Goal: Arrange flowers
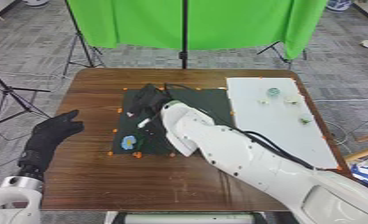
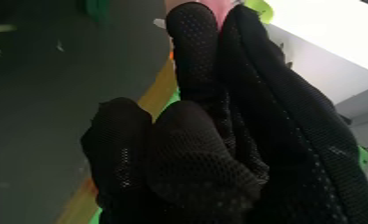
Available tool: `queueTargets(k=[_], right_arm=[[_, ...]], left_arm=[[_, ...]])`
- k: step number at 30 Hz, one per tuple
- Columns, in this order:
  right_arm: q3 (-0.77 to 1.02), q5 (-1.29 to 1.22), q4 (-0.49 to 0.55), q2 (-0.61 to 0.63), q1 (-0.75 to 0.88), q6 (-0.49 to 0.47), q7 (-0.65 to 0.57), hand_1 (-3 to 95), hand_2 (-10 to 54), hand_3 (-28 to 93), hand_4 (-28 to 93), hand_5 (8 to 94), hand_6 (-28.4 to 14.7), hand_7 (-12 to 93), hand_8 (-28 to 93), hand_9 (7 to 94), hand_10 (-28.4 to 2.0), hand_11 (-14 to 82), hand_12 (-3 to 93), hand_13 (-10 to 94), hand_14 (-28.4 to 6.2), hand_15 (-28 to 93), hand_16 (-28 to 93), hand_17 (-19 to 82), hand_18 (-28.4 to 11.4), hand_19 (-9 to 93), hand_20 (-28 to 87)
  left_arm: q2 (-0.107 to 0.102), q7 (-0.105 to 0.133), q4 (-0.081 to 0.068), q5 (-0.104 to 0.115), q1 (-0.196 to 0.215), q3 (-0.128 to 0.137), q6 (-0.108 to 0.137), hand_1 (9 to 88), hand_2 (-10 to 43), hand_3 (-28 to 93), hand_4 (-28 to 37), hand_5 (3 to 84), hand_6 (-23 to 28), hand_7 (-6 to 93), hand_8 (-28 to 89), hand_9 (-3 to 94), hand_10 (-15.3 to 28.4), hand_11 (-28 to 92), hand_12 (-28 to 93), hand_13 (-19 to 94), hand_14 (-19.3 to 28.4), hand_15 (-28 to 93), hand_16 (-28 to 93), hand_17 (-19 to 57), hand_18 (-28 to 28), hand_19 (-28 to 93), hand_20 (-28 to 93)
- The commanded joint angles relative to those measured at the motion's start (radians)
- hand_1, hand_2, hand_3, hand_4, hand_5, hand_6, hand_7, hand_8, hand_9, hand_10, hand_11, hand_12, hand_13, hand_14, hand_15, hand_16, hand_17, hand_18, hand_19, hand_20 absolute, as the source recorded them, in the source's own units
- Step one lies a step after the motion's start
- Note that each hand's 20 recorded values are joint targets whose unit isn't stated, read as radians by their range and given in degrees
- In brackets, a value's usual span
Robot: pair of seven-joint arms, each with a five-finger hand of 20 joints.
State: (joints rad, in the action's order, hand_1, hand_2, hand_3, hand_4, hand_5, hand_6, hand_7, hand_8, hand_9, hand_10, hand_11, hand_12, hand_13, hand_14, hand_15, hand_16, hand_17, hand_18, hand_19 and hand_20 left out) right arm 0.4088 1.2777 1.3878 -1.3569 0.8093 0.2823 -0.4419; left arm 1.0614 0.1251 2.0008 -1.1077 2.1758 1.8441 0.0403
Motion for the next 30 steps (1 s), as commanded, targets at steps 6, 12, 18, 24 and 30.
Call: queueTargets(k=[6, 12, 18, 24, 30], right_arm=[[-0.004, 0.004, -0.020, -0.023, -0.004, 0.003, -0.017, 63.2, -9.5, 59, -17, 71.9, -0.7, 23, 7, 84.1, -10.5, 2.3, 25.3, 94, 2.0, 66, 27, 68, -11.7, 93, 58], [-0.001, 0.015, -0.034, -0.022, 0.003, -0.001, -0.030, 62.0, -9.5, 59, -17, 68.3, -1.1, 21, 5, 79.6, -10.7, 3.7, 22.2, 94, 1.9, 65, 27, 68, -11.7, 93, 57], [-0.003, 0.043, -0.045, -0.018, 0.005, -0.001, -0.037, 60.2, -9.5, 60, -17, 65.7, -1.3, 20, 4, 75.7, -10.5, 6.0, 19.0, 94, 1.7, 64, 27, 67, -11.8, 93, 56], [0.000, 0.046, -0.055, -0.011, 0.002, -0.006, -0.042, 58.5, -9.5, 62, -17, 65.1, -1.1, 20, 3, 74.7, -10.4, 7.4, 17.6, 94, 1.6, 63, 28, 67, -12.1, 93, 55], [0.011, 0.042, -0.051, -0.008, 0.007, -0.028, -0.047, 54.3, -9.5, 64, -17, 62.4, 0.2, 19, 2, 73.0, -11.5, 10.2, 15.9, 94, 1.4, 62, 28, 67, -11.8, 93, 55]], left_arm=[[0.004, 0.038, -0.022, -0.021, 0.000, 0.000, -0.043, 40.9, 1.6, 65, -10.3, 41.9, 7.3, 8.8, -6, 48.0, 14.7, 18, 9, 41, 17.6, 17, -5, 11.1, 14.6, 20, 15], [0.003, 0.045, -0.030, -0.047, -0.006, 0.007, -0.075, 43.2, -2.4, 66, -6.8, 41.5, 6.8, 9.7, -7, 48.0, 14.3, 18, 9, 41, 17.1, 17, -5, 11.3, 14.3, 20, 15], [0.003, 0.036, -0.029, -0.046, -0.007, 0.006, -0.076, 44.3, -6.7, 65, -5.3, 40.4, 6.0, 10.4, -7, 47.8, 13.8, 18, 9, 41, 16.7, 17, -5, 11.3, 13.9, 19, 15], [0.002, 0.031, -0.029, -0.045, -0.005, 0.010, -0.086, 43.2, -7.0, 65, -5.5, 40.7, 6.1, 10.4, -7, 47.7, 13.8, 18, 9, 41, 16.8, 17, -5, 11.2, 13.7, 18, 16], [0.002, 0.028, -0.028, -0.040, -0.002, 0.013, -0.094, 41.9, -6.3, 65, -6.0, 41.3, 6.0, 10.2, -7, 47.7, 14.0, 18, 9, 41, 16.9, 17, -4, 11.2, 13.7, 18, 16]])
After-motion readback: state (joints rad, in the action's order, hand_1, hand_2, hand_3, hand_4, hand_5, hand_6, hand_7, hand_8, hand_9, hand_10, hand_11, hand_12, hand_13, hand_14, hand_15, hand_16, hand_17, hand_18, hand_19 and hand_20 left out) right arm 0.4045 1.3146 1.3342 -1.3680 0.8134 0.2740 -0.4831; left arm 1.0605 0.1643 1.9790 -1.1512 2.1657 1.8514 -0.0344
